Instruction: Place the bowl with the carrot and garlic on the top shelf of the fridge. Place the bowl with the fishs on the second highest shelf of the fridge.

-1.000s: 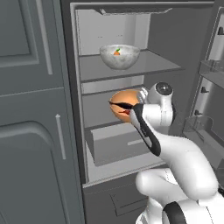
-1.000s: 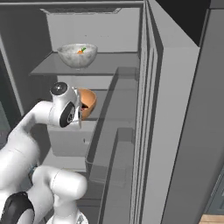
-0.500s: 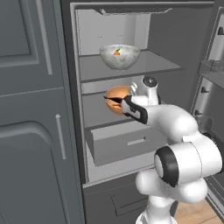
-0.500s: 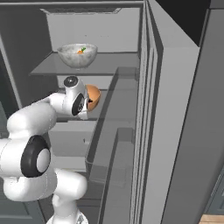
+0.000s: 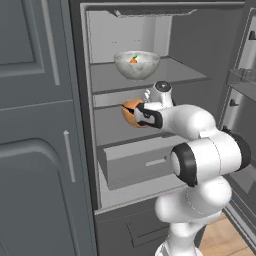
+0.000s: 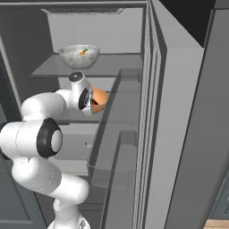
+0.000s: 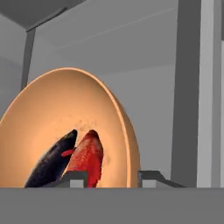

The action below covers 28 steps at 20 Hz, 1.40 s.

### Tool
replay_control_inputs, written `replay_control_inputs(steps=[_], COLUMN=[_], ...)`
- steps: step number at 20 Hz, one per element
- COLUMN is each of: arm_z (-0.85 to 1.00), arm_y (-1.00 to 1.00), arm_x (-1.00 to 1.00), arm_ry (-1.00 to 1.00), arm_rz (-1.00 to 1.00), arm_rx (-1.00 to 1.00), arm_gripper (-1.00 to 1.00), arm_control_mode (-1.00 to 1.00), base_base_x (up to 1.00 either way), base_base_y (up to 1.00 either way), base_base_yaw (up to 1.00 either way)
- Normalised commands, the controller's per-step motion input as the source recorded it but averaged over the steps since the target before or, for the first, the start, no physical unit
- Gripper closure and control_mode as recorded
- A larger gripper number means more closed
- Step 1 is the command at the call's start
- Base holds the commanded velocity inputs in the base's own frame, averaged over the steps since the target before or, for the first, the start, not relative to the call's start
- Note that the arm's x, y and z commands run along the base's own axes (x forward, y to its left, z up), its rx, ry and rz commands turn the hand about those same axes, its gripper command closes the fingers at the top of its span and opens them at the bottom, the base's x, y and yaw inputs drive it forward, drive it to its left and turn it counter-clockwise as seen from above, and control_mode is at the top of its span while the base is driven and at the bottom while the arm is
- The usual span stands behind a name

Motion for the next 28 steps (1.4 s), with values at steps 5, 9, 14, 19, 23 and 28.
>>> replay_control_inputs(steps=[5,9,14,19,23,28], arm_z=[0.24,0.37,0.81,1.0,1.0,1.0], arm_y=[0.06,0.14,0.14,0.48,0.21,-0.32], arm_x=[-0.71,-1.0,-1.0,-1.0,-1.0,-1.0], arm_ry=[-0.2,-0.17,-0.08,0.0,-0.06,-0.25], arm_rz=[-0.02,-0.07,-0.05,0.01,0.01,0.0], arm_rx=[0.0,0.0,0.0,-0.07,-0.02,0.01], arm_gripper=[-1.0,-1.0,-1.0,-1.0,-1.0,-1.0], arm_control_mode=[-1.0,-1.0,-1.0,-1.0,-1.0,-1.0], base_base_x=[0.0,0.0,0.0,0.0,0.0,0.0], base_base_y=[0.0,0.0,0.0,0.0,0.0,0.0], base_base_yaw=[0.0,0.0,0.0,0.0,0.0,0.0])
